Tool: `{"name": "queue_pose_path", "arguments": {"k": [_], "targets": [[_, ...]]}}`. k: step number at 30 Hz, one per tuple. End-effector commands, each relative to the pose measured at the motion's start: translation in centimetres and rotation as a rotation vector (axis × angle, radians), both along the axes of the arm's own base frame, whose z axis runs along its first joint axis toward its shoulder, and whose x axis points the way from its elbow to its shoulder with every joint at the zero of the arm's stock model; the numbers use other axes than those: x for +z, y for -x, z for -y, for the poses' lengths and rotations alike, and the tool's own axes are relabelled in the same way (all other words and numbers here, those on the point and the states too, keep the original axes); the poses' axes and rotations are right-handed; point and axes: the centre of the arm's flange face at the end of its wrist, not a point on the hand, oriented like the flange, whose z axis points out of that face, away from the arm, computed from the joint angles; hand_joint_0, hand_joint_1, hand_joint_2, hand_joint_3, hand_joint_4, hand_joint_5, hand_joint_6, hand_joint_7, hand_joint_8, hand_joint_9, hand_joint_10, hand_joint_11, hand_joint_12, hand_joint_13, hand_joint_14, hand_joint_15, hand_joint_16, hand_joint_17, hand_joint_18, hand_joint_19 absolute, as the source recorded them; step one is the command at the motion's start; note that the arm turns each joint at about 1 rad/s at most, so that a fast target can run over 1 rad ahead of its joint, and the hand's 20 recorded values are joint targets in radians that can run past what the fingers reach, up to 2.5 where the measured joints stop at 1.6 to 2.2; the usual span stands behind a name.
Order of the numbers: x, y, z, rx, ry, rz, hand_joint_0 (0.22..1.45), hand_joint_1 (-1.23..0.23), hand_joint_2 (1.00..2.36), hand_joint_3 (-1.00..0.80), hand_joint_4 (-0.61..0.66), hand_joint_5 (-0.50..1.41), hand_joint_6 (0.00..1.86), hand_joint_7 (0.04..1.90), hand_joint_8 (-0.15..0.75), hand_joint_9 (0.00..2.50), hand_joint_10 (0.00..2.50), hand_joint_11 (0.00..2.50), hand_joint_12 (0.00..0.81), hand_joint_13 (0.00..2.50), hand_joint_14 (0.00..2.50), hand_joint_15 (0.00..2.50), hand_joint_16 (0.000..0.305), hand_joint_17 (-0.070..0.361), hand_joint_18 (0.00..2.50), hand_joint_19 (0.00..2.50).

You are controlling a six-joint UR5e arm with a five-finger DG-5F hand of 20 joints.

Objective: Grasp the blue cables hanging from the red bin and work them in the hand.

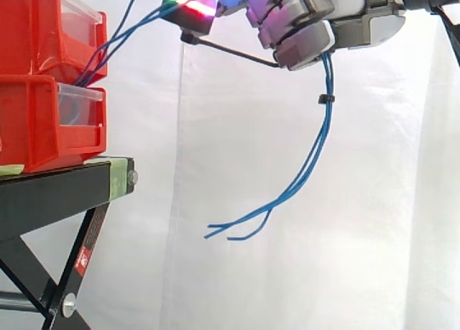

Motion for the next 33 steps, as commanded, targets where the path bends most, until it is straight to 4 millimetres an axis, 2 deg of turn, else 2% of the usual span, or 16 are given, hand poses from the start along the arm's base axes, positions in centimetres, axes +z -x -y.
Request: {"name": "queue_pose_path", "arguments": {"k": [1,10,20,33], "targets": [[0.11,-0.09,0.03,-0.007,0.003,0.008,0.83,-0.70,1.02,-0.24,0.13,0.62,0.36,1.38,0.393,1.00,2.50,2.50,0.483,1.17,2.50,1.67,0.059,0.133,1.61,1.08],[-0.06,0.06,0.05,-0.004,0.010,-0.008,0.82,-0.73,1.01,0.00,0.14,0.76,0.00,1.53,0.361,1.09,2.50,2.50,0.490,1.24,2.50,1.67,0.074,0.166,1.70,0.84],[-0.26,0.33,0.11,0.002,0.097,-0.068,0.83,-0.73,1.00,0.05,0.15,0.76,0.01,1.49,0.360,1.11,2.50,2.50,0.491,1.26,2.50,1.66,0.076,0.171,1.72,0.81],[-0.22,0.33,0.11,0.003,0.126,-0.081,0.83,-0.71,1.01,-0.06,0.15,0.72,0.04,1.58,0.399,1.04,2.50,2.50,0.508,1.19,2.50,1.69,0.069,0.155,1.64,0.91]]}}
